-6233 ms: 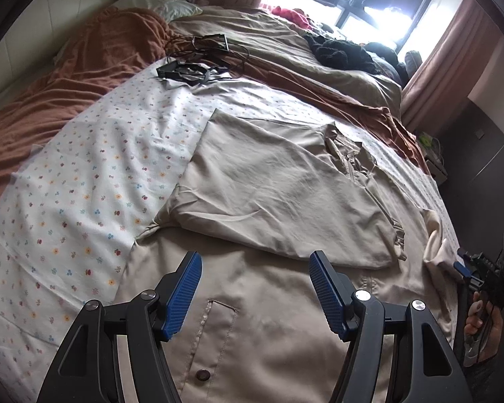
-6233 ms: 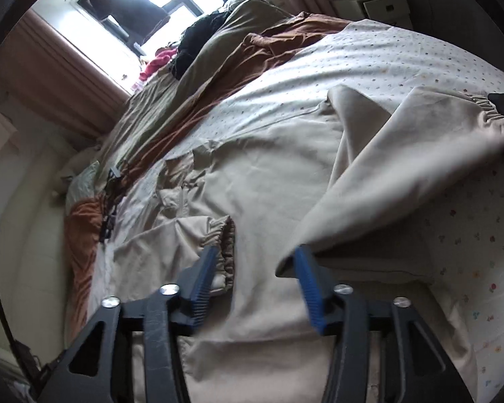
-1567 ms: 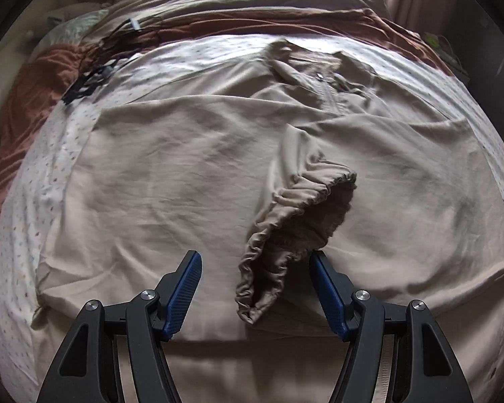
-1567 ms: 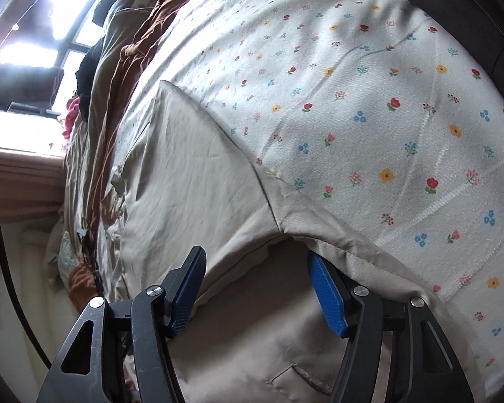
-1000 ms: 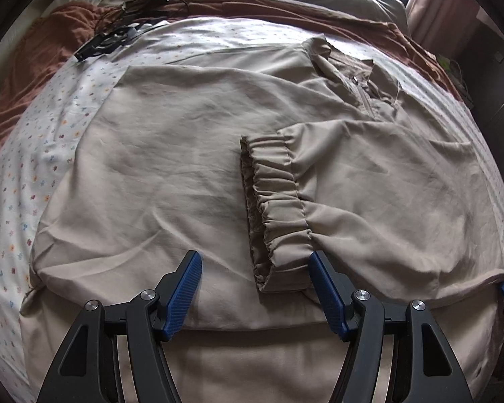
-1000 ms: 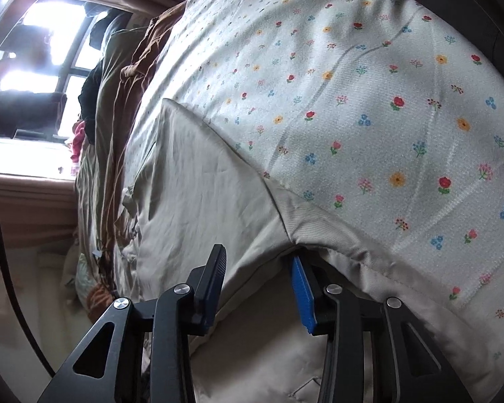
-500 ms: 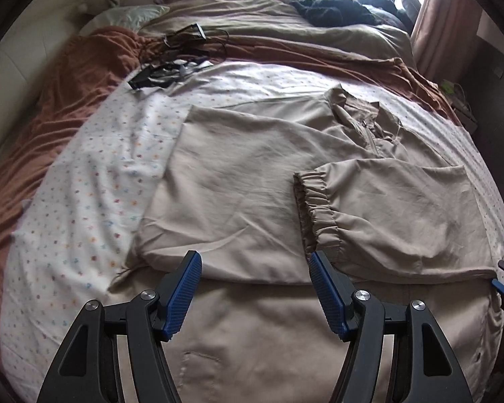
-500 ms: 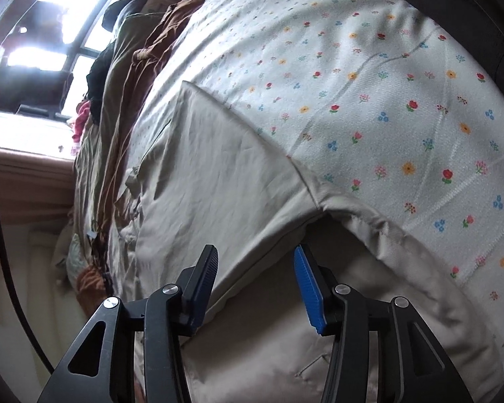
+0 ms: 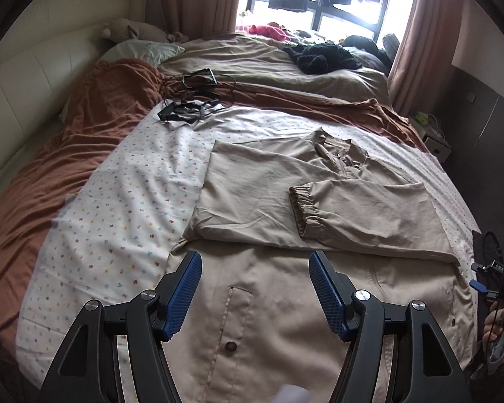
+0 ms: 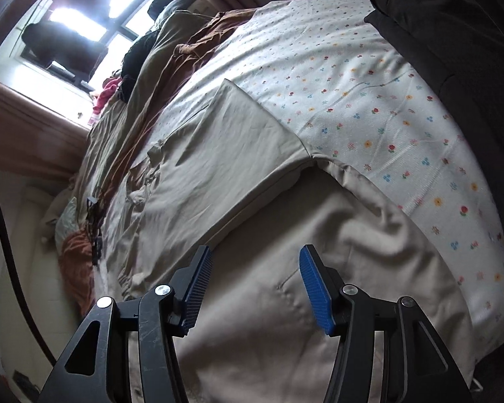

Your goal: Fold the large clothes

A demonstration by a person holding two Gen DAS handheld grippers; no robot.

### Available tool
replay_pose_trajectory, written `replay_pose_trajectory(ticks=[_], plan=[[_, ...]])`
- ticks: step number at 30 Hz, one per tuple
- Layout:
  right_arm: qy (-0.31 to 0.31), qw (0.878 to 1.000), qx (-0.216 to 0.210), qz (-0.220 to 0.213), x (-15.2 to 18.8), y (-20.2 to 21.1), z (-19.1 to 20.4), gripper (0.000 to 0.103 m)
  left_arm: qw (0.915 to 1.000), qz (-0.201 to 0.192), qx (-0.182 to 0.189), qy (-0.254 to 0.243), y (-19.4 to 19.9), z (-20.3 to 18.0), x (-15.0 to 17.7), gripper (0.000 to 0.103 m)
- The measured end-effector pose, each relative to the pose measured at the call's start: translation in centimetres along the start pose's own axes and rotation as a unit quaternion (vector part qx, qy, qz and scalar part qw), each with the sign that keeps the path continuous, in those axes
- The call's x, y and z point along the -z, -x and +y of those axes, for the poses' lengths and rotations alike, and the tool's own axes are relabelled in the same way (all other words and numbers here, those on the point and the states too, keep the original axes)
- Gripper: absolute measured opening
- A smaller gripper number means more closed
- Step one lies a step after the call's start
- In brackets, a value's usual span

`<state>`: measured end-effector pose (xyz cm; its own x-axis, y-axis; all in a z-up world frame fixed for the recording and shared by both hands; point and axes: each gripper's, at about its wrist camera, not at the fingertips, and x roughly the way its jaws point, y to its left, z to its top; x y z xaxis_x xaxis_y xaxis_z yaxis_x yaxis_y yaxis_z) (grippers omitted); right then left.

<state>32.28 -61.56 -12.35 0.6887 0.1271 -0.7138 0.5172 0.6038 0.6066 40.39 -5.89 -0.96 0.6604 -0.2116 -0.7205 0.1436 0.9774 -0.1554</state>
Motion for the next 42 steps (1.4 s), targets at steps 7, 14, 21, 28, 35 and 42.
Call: replay_pose_trajectory(ticks=[7,14,21,28,35,42], plan=[[0.04,0.999,-0.026,-0.024,4.3,5.8,0.5,0.063,0.9988,-0.049,0.003,0.009,6.9,1.4,2.9,0.07],[0.072,0.994,-0.064,-0.049,7.8,12.1,-0.4,0.066,0.9963,-0.077,0.034,0.02,12.0,2.2,5.7,0.078],[0.09,0.99,-0.073,-0.079,10.8,17.6,-2.0,0.085,0.9917,-0.112,0.054,0.033,15.9,2.4,8.6,0.098],[0.113,0.983,-0.112,-0.097,14.7,22.4,-3.6,0.103,0.9875,-0.133,0.078,0.031,19.0,3.2,12.4,0.102],[0.133,0.98,-0.107,-0.101,17.3,24.0,-5.7,0.103,0.9896,-0.122,0.073,0.026,19.5,4.6,16.3,0.102],[0.125,0.984,-0.083,-0.093,17.9,22.6,-9.1,0.103,0.9942,-0.087,0.048,0.041,17.9,7.3,19.7,0.102]])
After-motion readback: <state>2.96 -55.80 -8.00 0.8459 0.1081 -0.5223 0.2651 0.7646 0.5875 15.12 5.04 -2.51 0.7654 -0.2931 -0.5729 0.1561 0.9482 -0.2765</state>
